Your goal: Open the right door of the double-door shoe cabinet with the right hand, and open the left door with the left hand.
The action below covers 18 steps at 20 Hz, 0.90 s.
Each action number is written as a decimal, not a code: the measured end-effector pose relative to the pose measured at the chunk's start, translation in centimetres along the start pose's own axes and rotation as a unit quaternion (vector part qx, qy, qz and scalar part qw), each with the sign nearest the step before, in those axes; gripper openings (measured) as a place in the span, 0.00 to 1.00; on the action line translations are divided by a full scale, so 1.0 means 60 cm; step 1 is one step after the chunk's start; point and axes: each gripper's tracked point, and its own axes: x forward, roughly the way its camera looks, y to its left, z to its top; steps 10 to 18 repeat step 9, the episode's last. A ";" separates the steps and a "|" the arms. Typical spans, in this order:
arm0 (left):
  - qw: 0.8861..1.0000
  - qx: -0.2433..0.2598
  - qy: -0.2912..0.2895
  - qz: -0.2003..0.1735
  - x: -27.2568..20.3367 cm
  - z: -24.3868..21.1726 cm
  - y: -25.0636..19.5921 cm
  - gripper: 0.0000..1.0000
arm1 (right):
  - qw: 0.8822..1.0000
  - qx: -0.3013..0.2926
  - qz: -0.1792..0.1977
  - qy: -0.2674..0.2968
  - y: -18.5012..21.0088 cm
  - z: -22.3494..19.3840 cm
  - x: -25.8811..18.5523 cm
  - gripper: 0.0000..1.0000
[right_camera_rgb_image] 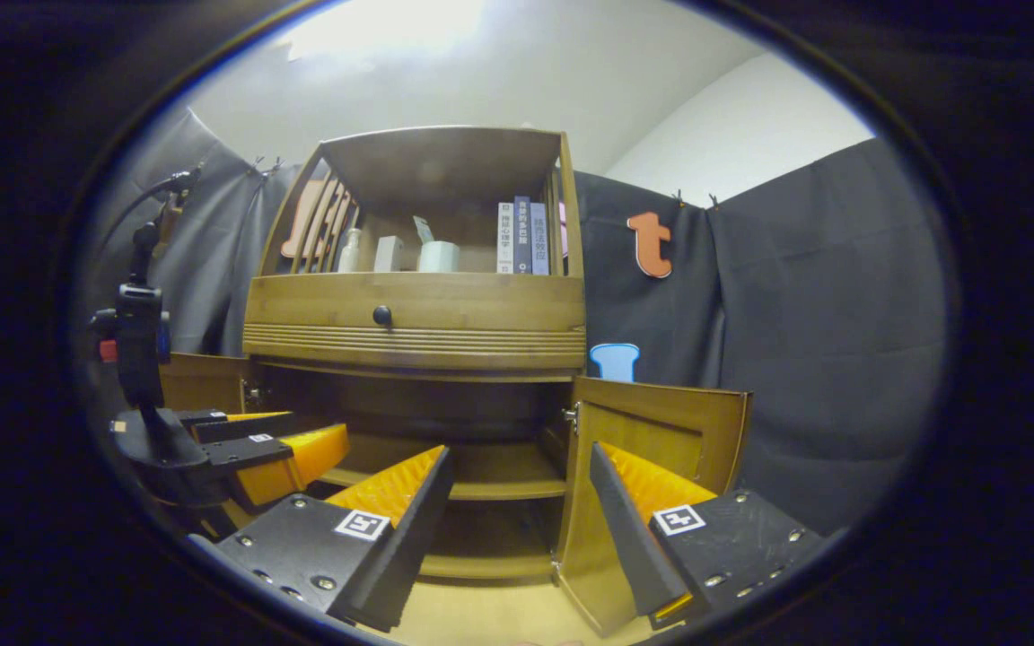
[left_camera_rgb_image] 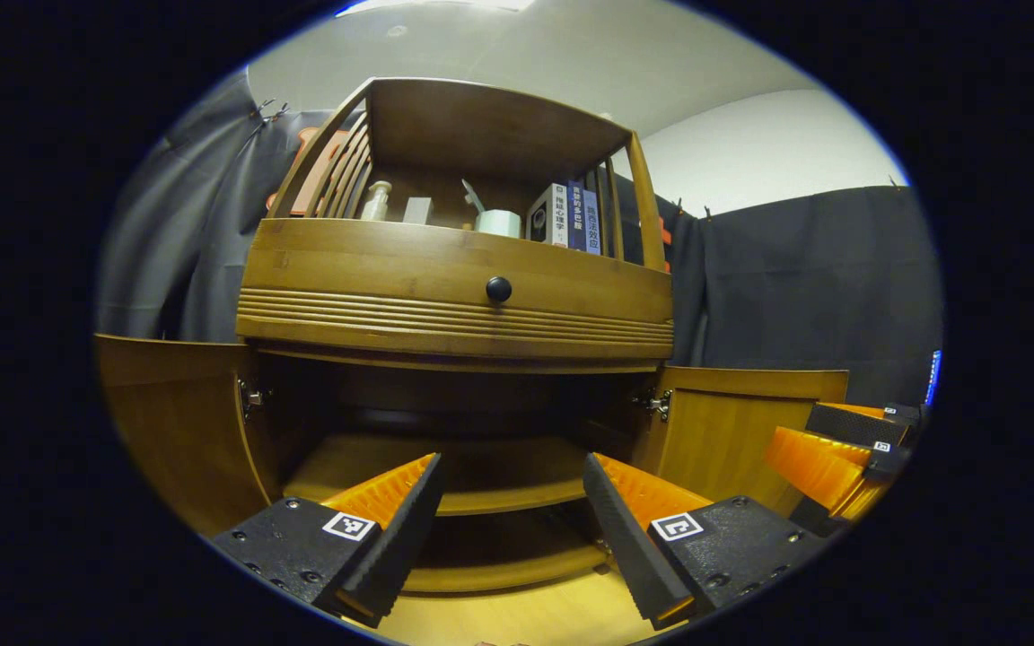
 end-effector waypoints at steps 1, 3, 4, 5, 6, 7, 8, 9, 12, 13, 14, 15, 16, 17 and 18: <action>1.000 0.000 0.000 0.004 -0.003 0.001 0.005 0.92 | 1.000 0.000 0.000 0.000 0.000 0.000 0.000 0.92; 1.000 0.001 -0.001 0.009 -0.006 0.003 0.013 0.96 | 1.000 0.005 -0.001 -0.002 0.000 0.003 -0.001 0.91; 1.000 0.001 -0.002 0.011 -0.009 0.003 0.016 0.96 | 1.000 0.007 -0.002 -0.003 -0.001 0.004 -0.004 0.91; 1.000 0.002 -0.002 0.013 -0.011 0.005 0.019 0.96 | 1.000 0.008 -0.004 -0.004 -0.003 0.004 -0.007 0.89; 1.000 0.001 -0.002 0.011 -0.013 0.004 0.018 0.99 | 1.000 0.008 -0.007 -0.005 -0.005 0.004 -0.008 0.89; 1.000 0.001 -0.002 0.008 -0.014 0.005 0.017 0.96 | 1.000 0.007 -0.011 -0.006 -0.009 0.003 -0.012 0.89; 1.000 0.002 -0.001 0.004 -0.016 0.005 0.015 0.96 | 1.000 0.006 -0.016 -0.006 -0.014 0.002 -0.016 0.89; 1.000 0.003 0.001 0.000 -0.019 0.004 0.012 0.96 | 1.000 0.005 -0.020 -0.006 -0.017 0.001 -0.020 0.89; 1.000 0.003 0.001 0.000 -0.019 0.004 0.012 0.96 | 1.000 0.005 -0.020 -0.006 -0.017 0.001 -0.020 0.89; 1.000 0.003 0.001 0.000 -0.019 0.004 0.012 0.96 | 1.000 0.005 -0.020 -0.006 -0.017 0.001 -0.020 0.89; 1.000 0.003 0.001 0.000 -0.019 0.004 0.012 0.96 | 1.000 0.005 -0.020 -0.006 -0.017 0.001 -0.020 0.89; 1.000 0.003 0.001 0.000 -0.019 0.004 0.012 0.96 | 1.000 0.005 -0.020 -0.006 -0.017 0.001 -0.020 0.89; 1.000 0.003 0.001 0.000 -0.019 0.004 0.012 0.96 | 1.000 0.005 -0.020 -0.006 -0.017 0.001 -0.020 0.89; 1.000 0.003 0.001 0.000 -0.019 0.004 0.012 0.96 | 1.000 0.005 -0.020 -0.006 -0.017 0.001 -0.020 0.89; 1.000 0.003 0.001 0.000 -0.019 0.004 0.012 0.96 | 1.000 0.005 -0.020 -0.006 -0.017 0.001 -0.020 0.89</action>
